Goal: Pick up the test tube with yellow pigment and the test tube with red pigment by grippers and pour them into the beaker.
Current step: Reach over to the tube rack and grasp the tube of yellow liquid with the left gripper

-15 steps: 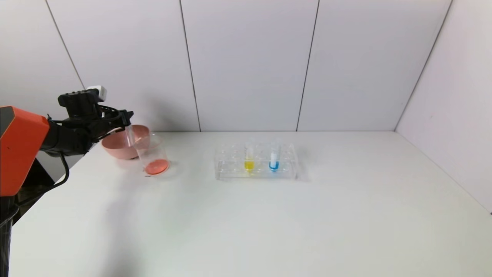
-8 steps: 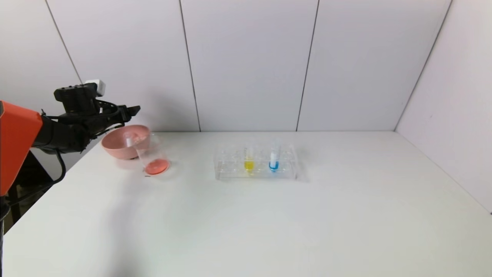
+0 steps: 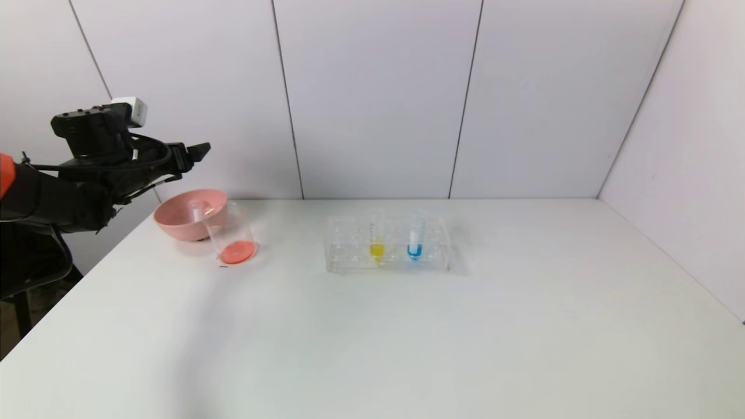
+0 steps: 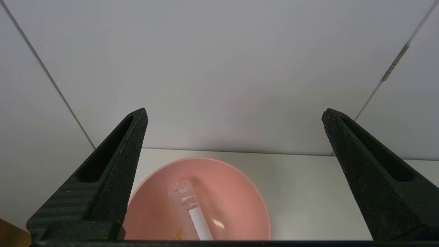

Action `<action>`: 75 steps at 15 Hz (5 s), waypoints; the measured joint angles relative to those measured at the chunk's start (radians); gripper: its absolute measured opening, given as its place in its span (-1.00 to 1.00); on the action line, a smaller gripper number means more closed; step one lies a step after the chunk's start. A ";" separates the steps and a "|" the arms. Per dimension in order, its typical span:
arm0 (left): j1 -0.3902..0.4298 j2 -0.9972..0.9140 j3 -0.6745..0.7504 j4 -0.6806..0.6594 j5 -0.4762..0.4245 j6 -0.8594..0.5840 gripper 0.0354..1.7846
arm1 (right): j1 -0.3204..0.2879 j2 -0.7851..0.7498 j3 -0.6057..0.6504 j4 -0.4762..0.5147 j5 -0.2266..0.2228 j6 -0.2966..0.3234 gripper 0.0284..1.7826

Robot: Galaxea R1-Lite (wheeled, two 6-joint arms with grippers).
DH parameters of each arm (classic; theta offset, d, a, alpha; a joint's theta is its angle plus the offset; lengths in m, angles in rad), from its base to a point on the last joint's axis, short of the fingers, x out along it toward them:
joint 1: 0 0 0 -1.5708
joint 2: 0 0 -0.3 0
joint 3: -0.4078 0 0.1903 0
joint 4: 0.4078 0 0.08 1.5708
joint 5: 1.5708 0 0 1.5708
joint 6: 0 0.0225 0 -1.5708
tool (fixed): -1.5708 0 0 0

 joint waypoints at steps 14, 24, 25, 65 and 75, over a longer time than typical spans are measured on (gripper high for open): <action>-0.327 -0.404 0.419 -0.004 0.009 0.013 0.99 | 0.000 0.000 0.000 0.000 0.000 0.000 0.91; -0.570 -0.498 0.686 -0.225 0.015 0.037 0.99 | 0.000 0.000 0.000 0.000 0.000 0.000 0.91; -0.587 -0.496 0.713 -0.264 0.014 0.036 0.99 | 0.000 0.000 0.000 0.000 0.000 0.000 0.91; -0.873 0.202 0.186 -0.367 0.691 0.046 0.99 | 0.000 0.000 0.000 0.000 0.001 0.000 0.91; -0.864 0.267 0.115 -0.389 0.741 0.058 0.99 | 0.000 0.000 0.000 0.000 0.000 0.000 0.91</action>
